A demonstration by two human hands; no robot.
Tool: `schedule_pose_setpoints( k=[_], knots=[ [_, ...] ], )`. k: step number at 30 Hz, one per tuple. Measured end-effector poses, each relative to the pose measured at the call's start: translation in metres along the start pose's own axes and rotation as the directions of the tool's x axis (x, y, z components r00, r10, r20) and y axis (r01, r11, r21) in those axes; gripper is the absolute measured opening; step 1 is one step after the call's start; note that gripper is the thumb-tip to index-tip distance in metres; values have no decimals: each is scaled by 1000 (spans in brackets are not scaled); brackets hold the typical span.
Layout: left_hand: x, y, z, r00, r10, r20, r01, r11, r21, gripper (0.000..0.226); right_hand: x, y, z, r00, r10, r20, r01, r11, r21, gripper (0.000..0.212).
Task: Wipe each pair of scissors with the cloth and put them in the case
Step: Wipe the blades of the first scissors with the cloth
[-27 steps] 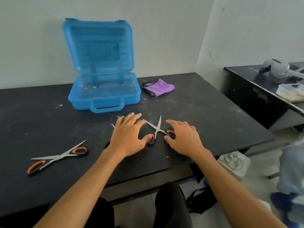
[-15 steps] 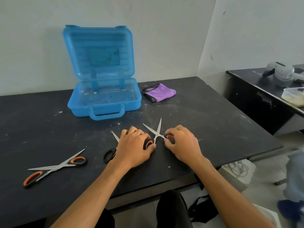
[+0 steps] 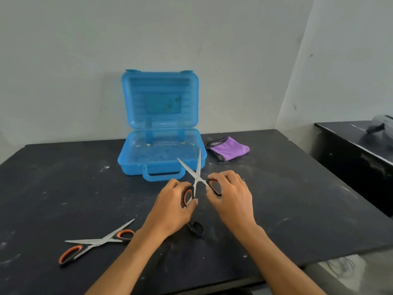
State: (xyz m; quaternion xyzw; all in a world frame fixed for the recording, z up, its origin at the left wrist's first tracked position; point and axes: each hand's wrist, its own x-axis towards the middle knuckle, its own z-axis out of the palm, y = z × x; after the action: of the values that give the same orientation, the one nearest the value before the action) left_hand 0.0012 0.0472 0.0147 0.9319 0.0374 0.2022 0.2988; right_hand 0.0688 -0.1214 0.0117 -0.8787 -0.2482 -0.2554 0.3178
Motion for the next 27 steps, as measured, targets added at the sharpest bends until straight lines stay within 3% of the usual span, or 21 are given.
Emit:
schedule_pose_setpoints(
  k=[5, 12, 16, 20, 27],
  knots=[
    [3, -22, -25, 991, -44, -128, 32, 995, -90, 29, 14, -22, 19, 999, -23, 49, 18, 996, 85, 25],
    [10, -49, -34, 983, -1, -185, -17, 995, -96, 35, 24, -23, 39, 985, -15, 173, -24, 975, 221, 30],
    [18, -51, -29, 981, -166, -96, 132, 948, -289, 29, 28, -20, 48, 983, -15, 184, -27, 975, 221, 31],
    [24, -51, -30, 949, -297, 106, 302, 758, -578, 21, 33, -17, 53, 987, 8, 162, -48, 969, 243, 28],
    [29, -53, -33, 923, -370, 106, 358, 722, -592, 16, 32, -17, 62, 986, 6, 166, -60, 945, 321, 26]
  ],
)
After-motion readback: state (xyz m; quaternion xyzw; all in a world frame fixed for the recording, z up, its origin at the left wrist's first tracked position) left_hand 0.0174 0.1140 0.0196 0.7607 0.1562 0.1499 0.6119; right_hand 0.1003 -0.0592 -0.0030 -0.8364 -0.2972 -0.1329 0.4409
